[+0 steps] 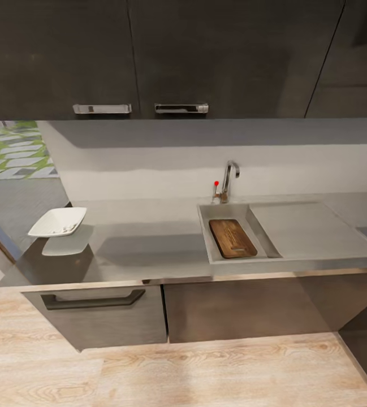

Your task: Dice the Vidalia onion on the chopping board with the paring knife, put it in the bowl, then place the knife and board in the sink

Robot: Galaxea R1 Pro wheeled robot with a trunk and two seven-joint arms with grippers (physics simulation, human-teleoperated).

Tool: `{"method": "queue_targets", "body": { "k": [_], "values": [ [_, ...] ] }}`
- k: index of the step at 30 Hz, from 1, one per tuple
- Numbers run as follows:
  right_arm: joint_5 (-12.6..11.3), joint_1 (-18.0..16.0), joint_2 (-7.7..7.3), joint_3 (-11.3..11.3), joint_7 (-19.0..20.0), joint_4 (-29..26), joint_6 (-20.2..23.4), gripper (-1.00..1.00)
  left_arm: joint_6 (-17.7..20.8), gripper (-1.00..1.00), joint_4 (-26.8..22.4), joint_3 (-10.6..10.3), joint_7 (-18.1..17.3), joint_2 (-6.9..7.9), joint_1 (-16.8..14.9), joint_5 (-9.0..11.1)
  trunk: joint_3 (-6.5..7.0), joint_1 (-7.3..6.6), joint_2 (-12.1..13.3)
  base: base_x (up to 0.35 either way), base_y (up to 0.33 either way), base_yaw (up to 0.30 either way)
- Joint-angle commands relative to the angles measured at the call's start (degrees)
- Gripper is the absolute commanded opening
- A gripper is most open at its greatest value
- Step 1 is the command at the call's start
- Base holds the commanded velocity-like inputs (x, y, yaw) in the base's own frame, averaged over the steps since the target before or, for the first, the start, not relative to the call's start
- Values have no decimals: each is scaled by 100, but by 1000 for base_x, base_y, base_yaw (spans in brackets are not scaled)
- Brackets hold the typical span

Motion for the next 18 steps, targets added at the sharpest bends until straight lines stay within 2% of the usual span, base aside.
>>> {"method": "queue_targets", "body": {
  "k": [1, 6, 12, 18],
  "values": [
    [-23, 162, -26, 49, -24, 2, 16, 100, -5, 100, -18, -50, 35, 4, 3, 30, 0, 4, -10, 0, 0, 0],
    [-19, 876, -277, 56, -29, 9, 157, 100, -5, 100, -31, -50, 35, -5, 1, 28, 45, 4, -10, 0, 0, 0],
    [-57, 965, -224, 33, -60, -29, 1374, 100, 6, 100, -28, -50, 42, -37, -2, 32, 79, 4, -10, 0, 0, 0],
    [-65, 970, -203, 34, -74, -41, 1570, 100, 5, 100, -12, -56, 39, -74, 2, 27, 82, 4, -10, 0, 0, 0]
  ]
}}
